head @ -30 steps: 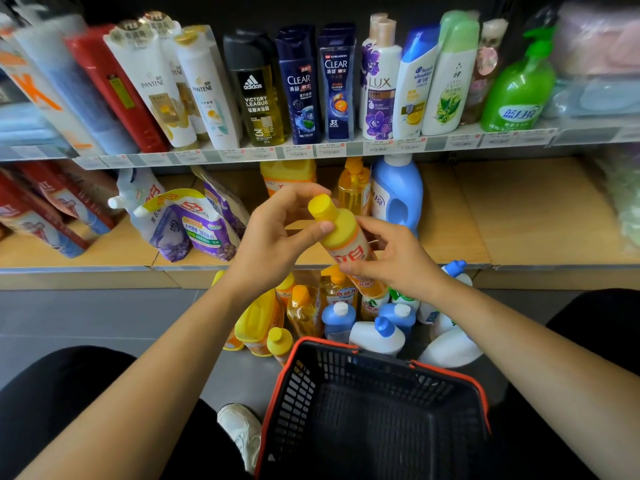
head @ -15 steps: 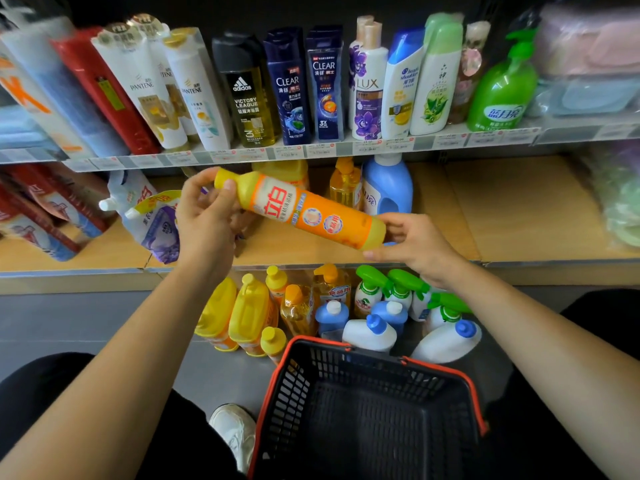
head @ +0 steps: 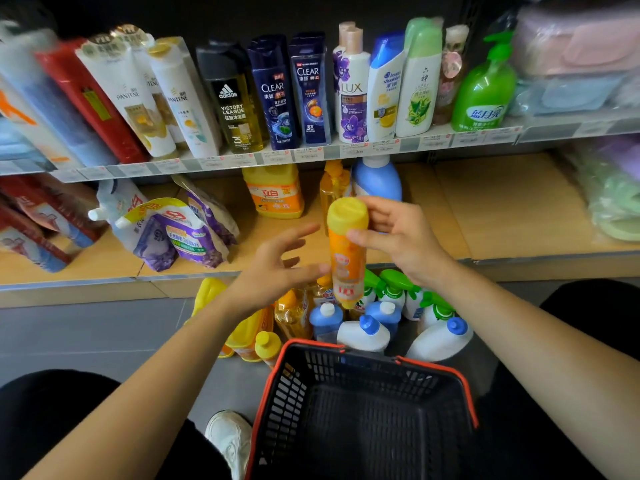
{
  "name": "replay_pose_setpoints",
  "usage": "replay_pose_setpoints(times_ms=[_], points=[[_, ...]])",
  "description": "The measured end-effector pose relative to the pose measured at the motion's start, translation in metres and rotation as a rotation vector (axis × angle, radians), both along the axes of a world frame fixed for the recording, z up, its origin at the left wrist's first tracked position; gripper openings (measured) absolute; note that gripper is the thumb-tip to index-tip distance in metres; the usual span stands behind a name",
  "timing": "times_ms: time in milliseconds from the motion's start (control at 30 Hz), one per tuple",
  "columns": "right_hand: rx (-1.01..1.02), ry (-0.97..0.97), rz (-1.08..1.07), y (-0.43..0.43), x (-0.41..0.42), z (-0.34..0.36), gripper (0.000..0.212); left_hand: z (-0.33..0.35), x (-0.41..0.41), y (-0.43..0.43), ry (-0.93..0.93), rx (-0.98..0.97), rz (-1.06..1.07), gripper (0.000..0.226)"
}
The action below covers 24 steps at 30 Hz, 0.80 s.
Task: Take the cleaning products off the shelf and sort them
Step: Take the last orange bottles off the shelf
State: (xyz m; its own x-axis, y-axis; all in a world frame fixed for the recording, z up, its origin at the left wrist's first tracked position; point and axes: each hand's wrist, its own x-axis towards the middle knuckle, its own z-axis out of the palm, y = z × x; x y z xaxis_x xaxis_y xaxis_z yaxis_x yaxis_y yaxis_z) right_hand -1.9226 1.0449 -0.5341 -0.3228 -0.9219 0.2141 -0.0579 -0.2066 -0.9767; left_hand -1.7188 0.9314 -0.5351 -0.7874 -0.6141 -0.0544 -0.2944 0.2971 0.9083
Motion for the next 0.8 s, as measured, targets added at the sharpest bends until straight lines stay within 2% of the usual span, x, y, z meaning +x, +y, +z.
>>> replay_pose_setpoints(times_ms=[67, 200, 267, 367, 533, 633, 800], points=[[-0.009, 0.024, 0.051, 0.000, 0.009, -0.005, 0.044, -0.002, -0.005, 0.010, 0.034, -0.061, -0.085, 0.071], [-0.049, -0.004, 0.094, 0.000, 0.023, 0.001, 0.035, -0.003, -0.005, 0.014, 0.148, -0.085, -0.083, 0.053], [-0.044, 0.100, 0.091, 0.000, 0.025, 0.006, 0.026, -0.005, -0.004, 0.015, 0.145, -0.142, -0.067, 0.054], [-0.006, 0.261, -0.011, -0.002, 0.024, 0.007, 0.032, -0.012, -0.003, 0.014, 0.080, -0.322, -0.033, 0.063], [0.058, 0.284, -0.127, -0.003, 0.021, 0.000, 0.027, -0.019, 0.001, 0.008, -0.037, -0.652, -0.053, 0.076], [0.025, 0.269, -0.139, -0.002, 0.020, -0.001, 0.015, -0.018, 0.001, 0.008, -0.020, -0.646, -0.036, 0.077], [-0.073, 0.356, -0.072, 0.001, 0.023, 0.001, 0.029, -0.014, 0.002, 0.003, 0.011, -0.625, 0.033, 0.072]])
